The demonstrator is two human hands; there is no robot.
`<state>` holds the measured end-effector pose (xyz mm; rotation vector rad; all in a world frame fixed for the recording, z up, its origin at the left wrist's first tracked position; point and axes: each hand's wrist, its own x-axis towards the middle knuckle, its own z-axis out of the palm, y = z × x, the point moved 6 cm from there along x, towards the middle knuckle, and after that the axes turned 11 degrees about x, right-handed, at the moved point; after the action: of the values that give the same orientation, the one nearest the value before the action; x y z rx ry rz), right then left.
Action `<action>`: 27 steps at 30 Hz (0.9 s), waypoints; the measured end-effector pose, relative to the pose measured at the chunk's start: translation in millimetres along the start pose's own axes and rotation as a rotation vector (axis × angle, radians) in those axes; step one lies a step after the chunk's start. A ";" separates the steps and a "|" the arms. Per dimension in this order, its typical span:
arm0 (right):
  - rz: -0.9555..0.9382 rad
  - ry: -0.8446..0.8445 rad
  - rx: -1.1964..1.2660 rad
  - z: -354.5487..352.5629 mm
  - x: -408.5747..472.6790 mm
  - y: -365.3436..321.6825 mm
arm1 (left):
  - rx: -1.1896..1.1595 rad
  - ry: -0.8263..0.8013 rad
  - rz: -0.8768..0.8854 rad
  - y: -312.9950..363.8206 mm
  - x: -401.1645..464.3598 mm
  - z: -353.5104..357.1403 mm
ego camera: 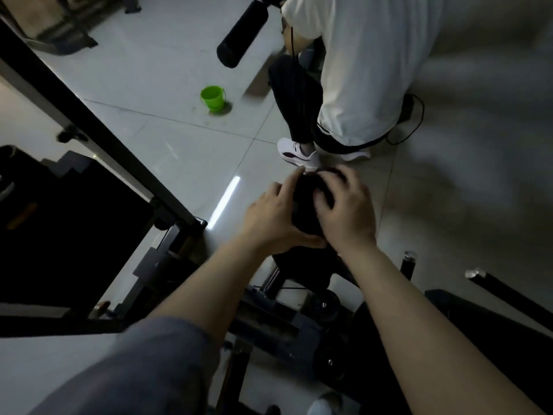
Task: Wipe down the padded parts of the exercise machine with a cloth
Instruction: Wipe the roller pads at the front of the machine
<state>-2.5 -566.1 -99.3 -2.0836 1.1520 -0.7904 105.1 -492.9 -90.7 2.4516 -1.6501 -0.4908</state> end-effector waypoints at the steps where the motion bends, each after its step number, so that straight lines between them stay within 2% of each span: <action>1: 0.066 -0.010 0.083 -6.7 5.1 6.8 | 0.007 0.007 -0.037 4.3 -2.3 5.5; 4: 0.122 -0.103 0.264 -6.1 24.9 22.8 | 0.192 0.105 -0.089 10.4 4.4 16.2; 5: 0.197 -0.108 0.369 -3.9 27.3 33.4 | 0.218 0.127 -0.091 8.9 6.3 16.3; 7: 0.438 -0.068 0.585 7.5 24.9 71.9 | 0.224 0.146 -0.100 6.0 4.7 16.8; 10: 0.828 -0.171 0.881 40.7 -5.1 121.8 | 0.233 0.219 -0.092 8.7 -2.4 16.6; 12: 0.986 -0.185 1.031 55.3 -20.1 129.9 | 0.248 0.273 -0.100 4.0 -2.3 16.9; 14: 0.982 -0.146 1.113 54.6 -21.2 123.8 | 0.264 0.330 -0.099 2.0 -2.8 17.0; 18: 0.665 -0.011 1.063 22.0 -10.7 88.9 | 0.258 0.370 -0.081 4.4 -2.3 17.3; 21: 0.527 -0.004 1.077 9.9 -6.4 73.9 | 0.269 0.369 -0.083 4.7 -2.5 17.1; 24: 0.647 -0.069 1.092 30.1 -5.2 91.7 | 0.267 0.369 -0.110 3.1 -4.8 18.6; 27: 0.873 -0.121 1.109 66.3 -11.0 133.0 | 0.286 0.375 -0.107 5.4 -4.6 21.3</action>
<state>-24.8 -597.9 -243.2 -0.6100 1.0322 -0.6062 91.5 -489.5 -108.2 2.6280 -1.5232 0.2031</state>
